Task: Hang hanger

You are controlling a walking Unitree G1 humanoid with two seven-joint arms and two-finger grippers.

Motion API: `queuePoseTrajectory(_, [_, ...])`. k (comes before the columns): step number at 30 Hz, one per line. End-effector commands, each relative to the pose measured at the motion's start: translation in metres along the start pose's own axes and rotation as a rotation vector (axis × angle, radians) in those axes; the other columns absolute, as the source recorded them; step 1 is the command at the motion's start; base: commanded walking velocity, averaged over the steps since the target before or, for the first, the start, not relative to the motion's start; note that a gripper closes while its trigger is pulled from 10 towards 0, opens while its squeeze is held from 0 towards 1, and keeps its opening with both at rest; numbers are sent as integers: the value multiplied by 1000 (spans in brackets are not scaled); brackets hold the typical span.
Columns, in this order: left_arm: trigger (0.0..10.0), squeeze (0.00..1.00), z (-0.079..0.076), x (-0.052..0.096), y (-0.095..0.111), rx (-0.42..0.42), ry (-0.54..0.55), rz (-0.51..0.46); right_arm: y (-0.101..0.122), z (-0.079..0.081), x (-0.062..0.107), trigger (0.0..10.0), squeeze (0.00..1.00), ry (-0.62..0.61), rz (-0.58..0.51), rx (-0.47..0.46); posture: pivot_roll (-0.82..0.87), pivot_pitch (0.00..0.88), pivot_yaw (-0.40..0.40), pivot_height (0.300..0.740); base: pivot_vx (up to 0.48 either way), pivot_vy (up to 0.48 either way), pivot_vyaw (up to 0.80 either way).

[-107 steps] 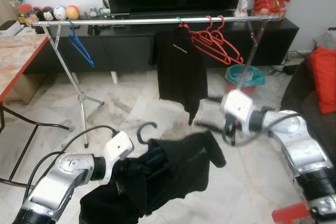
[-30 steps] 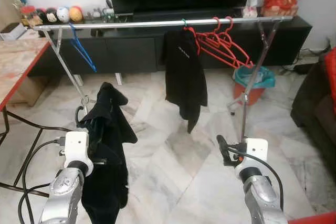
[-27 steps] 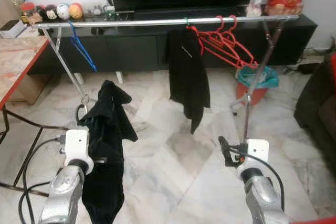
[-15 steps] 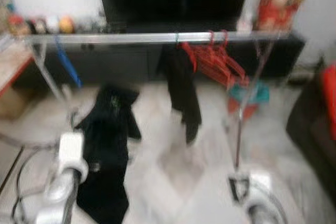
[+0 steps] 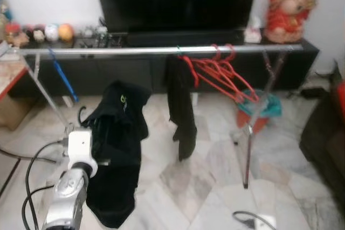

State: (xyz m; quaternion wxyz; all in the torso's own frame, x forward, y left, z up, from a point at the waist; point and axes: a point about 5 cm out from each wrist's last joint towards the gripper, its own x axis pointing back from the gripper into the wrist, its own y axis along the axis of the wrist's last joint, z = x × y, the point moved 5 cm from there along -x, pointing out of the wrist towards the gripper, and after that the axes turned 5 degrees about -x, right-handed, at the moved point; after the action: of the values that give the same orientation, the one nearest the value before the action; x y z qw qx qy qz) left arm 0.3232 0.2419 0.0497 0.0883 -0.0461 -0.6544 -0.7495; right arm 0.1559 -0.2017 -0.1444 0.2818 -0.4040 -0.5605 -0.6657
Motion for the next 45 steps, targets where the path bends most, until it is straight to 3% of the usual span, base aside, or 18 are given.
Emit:
queuePoseTrajectory(1, [10000, 0, 4, -3, 16, 0, 21, -61, -2, -10, 1, 10000, 0, -16, 12, 6, 52, 0, 16, 740, 349, 0, 800])
queuePoseTrajectory(8, [10000, 0, 3, -4, 14, -2, 21, -57, -3, -5, 0, 10000, 0, 6, 26, 10, 47, 0, 15, 740, 347, 0, 800])
queuePoseTrajectory(27, [10000, 0, -7, -5, 11, -57, -70, -35, -5, -1, -1, 10000, 0, 10, 52, -66, 60, 0, 21, 740, 349, 0, 0])
queuePoseTrajectory(36, [10000, 0, -11, -5, 11, -57, -87, -36, -1, -2, -1, 10000, 0, 17, 39, -84, 65, 0, 17, 740, 351, 0, -681])
queuePoseTrajectory(45, [10000, 0, -18, -3, 4, -87, -120, -12, -1, -2, -1, 10000, 0, 31, 51, -73, 65, 0, 13, 740, 347, 0, 0])
